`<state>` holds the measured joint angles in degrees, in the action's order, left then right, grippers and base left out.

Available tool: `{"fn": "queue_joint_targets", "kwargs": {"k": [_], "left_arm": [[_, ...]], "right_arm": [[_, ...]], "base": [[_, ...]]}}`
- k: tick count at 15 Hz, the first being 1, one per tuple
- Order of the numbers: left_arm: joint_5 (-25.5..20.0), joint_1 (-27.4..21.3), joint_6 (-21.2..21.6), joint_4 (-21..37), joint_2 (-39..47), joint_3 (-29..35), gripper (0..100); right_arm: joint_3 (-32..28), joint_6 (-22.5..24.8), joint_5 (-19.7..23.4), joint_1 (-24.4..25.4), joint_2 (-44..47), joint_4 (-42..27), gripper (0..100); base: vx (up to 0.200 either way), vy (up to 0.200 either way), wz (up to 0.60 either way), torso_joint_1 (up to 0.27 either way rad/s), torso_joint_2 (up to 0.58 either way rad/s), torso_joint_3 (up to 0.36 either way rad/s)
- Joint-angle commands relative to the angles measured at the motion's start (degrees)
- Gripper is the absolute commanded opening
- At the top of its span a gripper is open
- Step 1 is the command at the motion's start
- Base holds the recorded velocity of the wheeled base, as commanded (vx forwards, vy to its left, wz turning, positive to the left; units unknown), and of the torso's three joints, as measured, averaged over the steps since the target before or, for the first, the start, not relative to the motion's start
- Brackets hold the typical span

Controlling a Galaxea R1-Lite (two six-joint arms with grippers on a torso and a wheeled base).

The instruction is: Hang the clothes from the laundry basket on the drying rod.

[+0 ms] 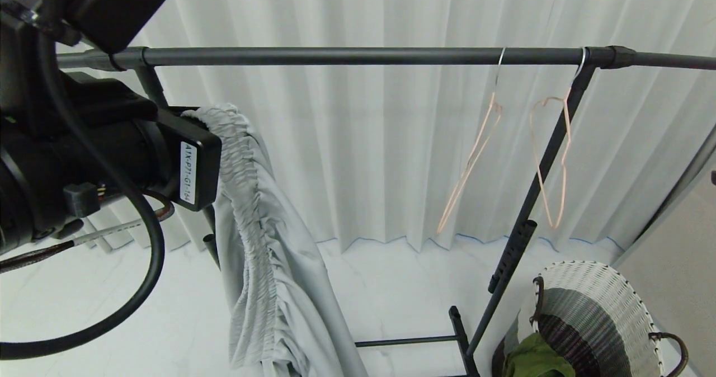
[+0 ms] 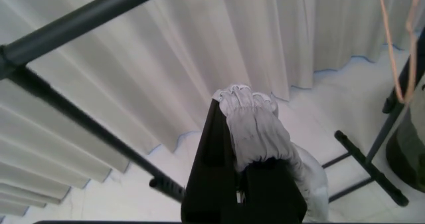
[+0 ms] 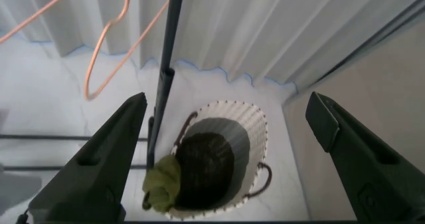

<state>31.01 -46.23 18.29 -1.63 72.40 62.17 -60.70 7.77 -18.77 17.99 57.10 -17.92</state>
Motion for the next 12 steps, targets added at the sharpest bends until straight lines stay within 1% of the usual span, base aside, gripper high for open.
{"fn": "queue_joint_targets", "kwargs": {"k": [1, 5, 6, 7, 9, 10, 12], "left_arm": [[0.0, 0.0, -0.1, 0.0, 0.0, 0.0, 0], [0.0, 0.3, 0.0, -0.1, -1.0, -1.2, 0], [-0.1, 1.2, 0.1, 0.0, -2.0, -2.4, 0], [-0.2, 1.9, 0.1, 0.0, -2.7, -3.7, 0], [-0.3, 3.5, 0.1, 0.0, -3.8, -5.0, 0], [-0.3, 4.2, 0.0, 0.0, -3.8, -5.0, 0], [-0.3, 4.9, -0.2, 0.0, -3.8, -4.9, 0]], "right_arm": [[0.7, 0.0, 0.0, 0.0, 0.0, 0.0, 100], [4.1, -0.3, 0.7, 0.0, 1.3, 1.1, 100], [4.2, -1.4, 1.6, 0.0, 3.2, 3.4, 100], [3.8, -3.1, 1.6, 0.3, 6.4, 6.1, 100], [1.4, -5.3, 1.5, 0.7, 13.7, 10.4, 100], [-1.1, -6.8, 1.5, 1.2, 17.2, 11.2, 100], [-8.5, -11.0, 1.1, 2.9, 24.3, 10.7, 100]], "base": [[0.0, 0.0, 0.0, 0.0, 0.0, 0.0], [0.0, 0.0, 0.0, 0.0, 0.0, 0.0], [0.0, 0.0, 0.0, 0.0, 0.0, 0.0], [0.0, 0.0, 0.0, 0.0, 0.0, 0.0], [0.0, 0.0, 0.0, 0.0, 0.0, 0.0], [0.0, 0.0, 0.0, 0.0, 0.0, 0.0], [0.0, 0.0, 0.0, 0.0, 0.0, 0.0]]}}
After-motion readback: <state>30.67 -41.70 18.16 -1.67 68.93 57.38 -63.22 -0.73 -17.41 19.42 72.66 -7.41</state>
